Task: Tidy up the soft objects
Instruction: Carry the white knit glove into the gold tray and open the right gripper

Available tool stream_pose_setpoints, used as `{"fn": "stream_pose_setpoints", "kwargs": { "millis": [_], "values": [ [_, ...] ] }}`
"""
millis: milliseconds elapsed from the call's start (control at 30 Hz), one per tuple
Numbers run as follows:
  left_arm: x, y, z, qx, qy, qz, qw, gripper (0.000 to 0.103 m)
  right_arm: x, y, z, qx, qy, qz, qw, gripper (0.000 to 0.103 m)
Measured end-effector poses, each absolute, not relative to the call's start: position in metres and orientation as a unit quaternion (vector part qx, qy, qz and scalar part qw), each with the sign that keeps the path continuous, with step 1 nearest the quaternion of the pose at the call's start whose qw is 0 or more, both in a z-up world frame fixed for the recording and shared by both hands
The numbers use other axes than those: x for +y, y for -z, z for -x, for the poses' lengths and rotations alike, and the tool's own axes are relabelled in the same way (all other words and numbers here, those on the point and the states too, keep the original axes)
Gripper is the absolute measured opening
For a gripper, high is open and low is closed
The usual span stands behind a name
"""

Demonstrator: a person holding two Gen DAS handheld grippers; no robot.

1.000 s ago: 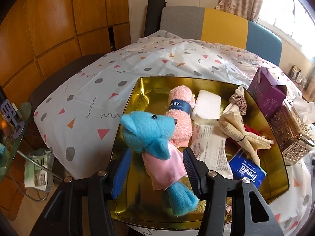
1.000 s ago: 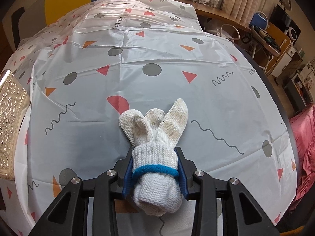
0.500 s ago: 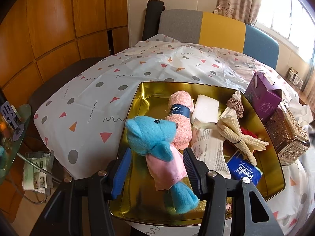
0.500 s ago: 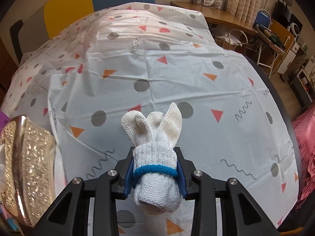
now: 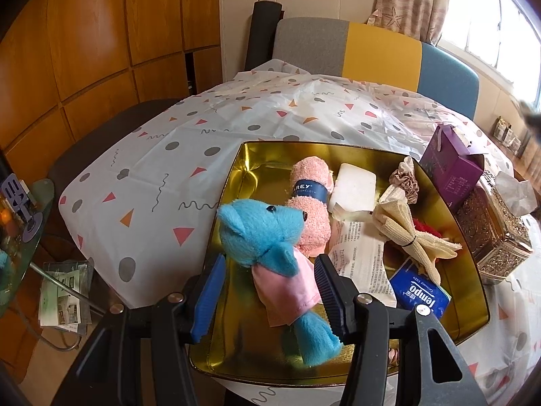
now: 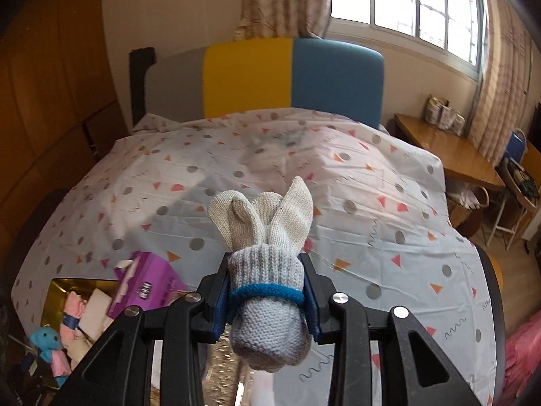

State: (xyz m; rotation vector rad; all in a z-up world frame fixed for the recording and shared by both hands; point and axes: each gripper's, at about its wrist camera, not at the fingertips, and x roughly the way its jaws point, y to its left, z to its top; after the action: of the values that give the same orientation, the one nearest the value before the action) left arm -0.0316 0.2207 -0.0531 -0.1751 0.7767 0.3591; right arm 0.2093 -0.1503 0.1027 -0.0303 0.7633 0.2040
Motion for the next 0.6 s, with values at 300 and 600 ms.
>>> {"fn": "stream_pose_setpoints", "kwargs": {
  "millis": [300,600],
  "values": [
    [0.221,0.053,0.034,0.375,-0.180,0.082,0.906,0.056,-0.056,-0.105,-0.164,0.356,-0.229,0.052,0.904,0.035],
    [0.226,0.053,0.038,0.373,-0.189,0.084,0.904,0.056,0.028,-0.040,-0.110,0.416,-0.341,0.082,0.839,0.035]
  ]
}}
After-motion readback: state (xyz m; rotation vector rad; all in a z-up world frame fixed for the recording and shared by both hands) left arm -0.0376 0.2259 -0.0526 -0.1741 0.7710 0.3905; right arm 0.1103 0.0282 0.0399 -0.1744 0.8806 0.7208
